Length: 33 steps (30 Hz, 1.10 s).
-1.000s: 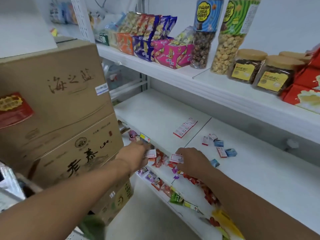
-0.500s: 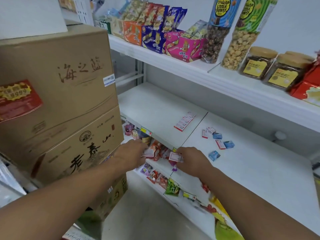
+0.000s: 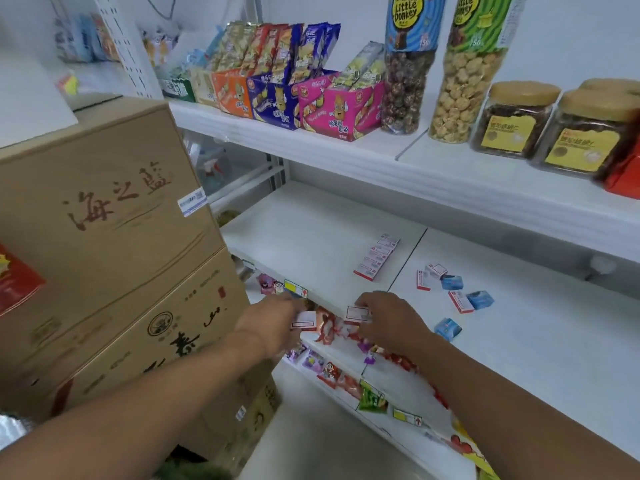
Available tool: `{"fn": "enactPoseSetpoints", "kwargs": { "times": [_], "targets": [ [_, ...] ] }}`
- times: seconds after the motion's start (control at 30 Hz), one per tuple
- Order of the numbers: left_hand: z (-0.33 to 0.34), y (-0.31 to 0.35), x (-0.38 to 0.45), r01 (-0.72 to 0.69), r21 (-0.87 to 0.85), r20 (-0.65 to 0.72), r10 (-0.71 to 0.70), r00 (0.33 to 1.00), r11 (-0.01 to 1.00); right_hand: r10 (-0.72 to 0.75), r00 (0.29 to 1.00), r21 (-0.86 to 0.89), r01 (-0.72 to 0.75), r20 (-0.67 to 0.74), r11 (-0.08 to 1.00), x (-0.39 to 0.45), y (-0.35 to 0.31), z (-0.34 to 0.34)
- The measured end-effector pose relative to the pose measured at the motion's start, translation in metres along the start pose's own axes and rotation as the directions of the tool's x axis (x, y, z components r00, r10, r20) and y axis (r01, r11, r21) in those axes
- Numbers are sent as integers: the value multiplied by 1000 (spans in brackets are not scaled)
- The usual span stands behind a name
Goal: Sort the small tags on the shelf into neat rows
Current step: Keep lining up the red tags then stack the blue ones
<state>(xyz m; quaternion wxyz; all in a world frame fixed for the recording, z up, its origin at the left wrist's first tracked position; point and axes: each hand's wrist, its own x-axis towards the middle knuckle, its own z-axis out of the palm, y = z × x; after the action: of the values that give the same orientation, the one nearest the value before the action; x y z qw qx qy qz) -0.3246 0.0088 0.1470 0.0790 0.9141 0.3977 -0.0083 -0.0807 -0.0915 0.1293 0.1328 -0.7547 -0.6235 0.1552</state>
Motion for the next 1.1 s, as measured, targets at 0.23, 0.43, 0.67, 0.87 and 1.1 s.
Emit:
{"fn": "enactPoseSetpoints", "kwargs": {
  "times": [0.23, 0.43, 0.67, 0.87, 1.1],
  "targets": [
    [17, 17, 35, 56, -14, 13, -56, 998, 998, 16, 1000, 49, -17, 11, 999, 22, 43, 10],
    [38, 23, 67, -2, -21, 61, 4, 998, 1000, 86, 996, 50, -88, 38, 995, 28, 73, 21],
    [54, 6, 118, -65, -48, 94, 70, 993, 997, 142, 986, 65, -148, 85, 987, 44, 76, 29],
    [68, -1, 177, -154, -103, 112, 166, 980, 983, 253, 966, 53, -255, 46, 965, 59, 80, 34],
    [85, -20, 242, -301, -109, 125, 314, 941, 947, 434, 900, 56, -436, 42, 898, 71, 55, 53]
  ]
}}
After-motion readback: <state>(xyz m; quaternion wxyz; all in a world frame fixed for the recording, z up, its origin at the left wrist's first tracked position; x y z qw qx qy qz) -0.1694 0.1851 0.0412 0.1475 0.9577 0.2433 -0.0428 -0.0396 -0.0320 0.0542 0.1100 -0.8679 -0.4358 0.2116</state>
